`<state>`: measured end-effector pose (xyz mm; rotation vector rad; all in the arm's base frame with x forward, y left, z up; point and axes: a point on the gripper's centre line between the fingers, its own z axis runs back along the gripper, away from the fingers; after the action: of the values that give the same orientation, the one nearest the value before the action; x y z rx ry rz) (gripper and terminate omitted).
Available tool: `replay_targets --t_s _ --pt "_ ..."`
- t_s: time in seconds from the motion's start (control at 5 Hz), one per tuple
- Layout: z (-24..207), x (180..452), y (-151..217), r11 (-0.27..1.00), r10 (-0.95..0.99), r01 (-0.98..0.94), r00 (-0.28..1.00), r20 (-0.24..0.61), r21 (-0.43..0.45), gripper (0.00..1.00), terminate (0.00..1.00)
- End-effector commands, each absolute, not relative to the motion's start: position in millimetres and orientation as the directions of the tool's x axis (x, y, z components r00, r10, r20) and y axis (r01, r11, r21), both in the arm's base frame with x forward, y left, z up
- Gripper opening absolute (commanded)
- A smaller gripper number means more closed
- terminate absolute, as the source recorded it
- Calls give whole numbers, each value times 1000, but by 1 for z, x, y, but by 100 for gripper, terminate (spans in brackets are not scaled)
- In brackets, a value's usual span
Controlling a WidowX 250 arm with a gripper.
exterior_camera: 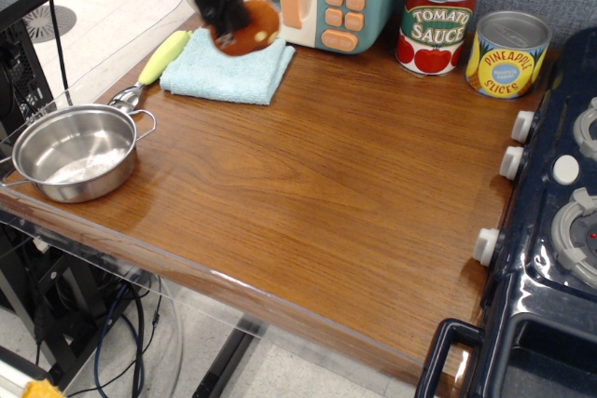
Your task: Move the mushrooms from the top middle to the bottom left next to the plate.
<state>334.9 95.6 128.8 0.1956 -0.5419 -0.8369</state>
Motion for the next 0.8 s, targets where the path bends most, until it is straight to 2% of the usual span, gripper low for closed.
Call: replay_targets --t_s 0.0,0.2,0.6 --pt "111 285 121 709 -699 583 658 280 397 0 0" --pt "88 280 114 691 -718 629 652 243 355 0 0" --pt "62 284 101 649 -756 686 628 184 329 0 0"
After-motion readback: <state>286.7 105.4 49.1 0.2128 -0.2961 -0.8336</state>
